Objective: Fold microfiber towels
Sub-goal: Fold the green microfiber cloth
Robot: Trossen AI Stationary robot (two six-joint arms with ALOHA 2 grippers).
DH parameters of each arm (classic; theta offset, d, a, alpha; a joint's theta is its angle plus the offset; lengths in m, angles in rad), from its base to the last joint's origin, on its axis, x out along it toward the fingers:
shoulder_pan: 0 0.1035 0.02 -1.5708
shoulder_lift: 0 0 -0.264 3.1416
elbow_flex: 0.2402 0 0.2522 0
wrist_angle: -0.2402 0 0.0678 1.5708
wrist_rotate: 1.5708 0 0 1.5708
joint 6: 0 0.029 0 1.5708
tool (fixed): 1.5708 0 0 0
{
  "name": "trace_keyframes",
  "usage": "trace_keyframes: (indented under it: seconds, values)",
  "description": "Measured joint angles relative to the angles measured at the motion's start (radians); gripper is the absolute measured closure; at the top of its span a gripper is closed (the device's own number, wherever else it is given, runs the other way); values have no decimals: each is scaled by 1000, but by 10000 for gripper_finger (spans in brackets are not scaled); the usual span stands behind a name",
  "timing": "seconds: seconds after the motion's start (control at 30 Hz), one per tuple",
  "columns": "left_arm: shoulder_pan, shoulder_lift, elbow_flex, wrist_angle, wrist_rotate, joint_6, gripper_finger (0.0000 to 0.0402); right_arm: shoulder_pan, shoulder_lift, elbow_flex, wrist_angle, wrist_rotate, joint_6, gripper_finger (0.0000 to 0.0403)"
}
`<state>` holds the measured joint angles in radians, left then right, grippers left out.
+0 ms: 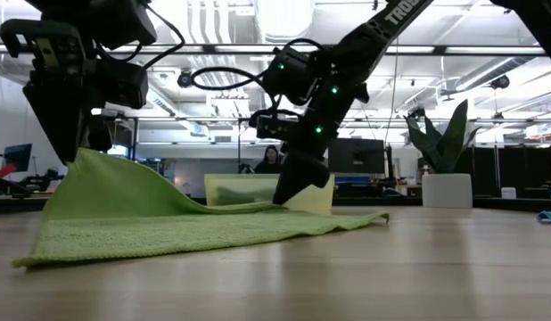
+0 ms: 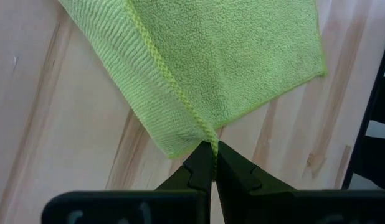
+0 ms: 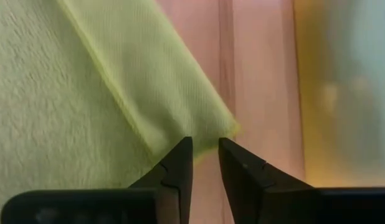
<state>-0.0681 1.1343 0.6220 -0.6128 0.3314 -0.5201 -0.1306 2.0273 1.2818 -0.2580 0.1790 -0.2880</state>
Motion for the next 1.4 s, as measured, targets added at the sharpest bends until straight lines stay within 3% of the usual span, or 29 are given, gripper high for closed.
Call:
trace_keyframes:
  seconds: [0.23, 0.37, 0.83, 1.2, 1.4]
  values:
    - [0, 0, -6, 0, -1, 2, 402, 8, -56, 6, -24, 23, 52, 305]
    - [1, 0, -10, 1, -1, 3, 402, 10, -57, 5, -24, -62, 49, 299]
    - [0, 4, -12, 3, -3, 2, 402, 19, -30, -4, -22, -137, 18, 341]
    - [0, 5, -12, 3, -3, 2, 402, 19, -8, -9, -18, -134, 5, 307]
    - [0, 5, -12, 3, -3, 2, 402, 19, -8, -9, -7, -126, -23, 316]
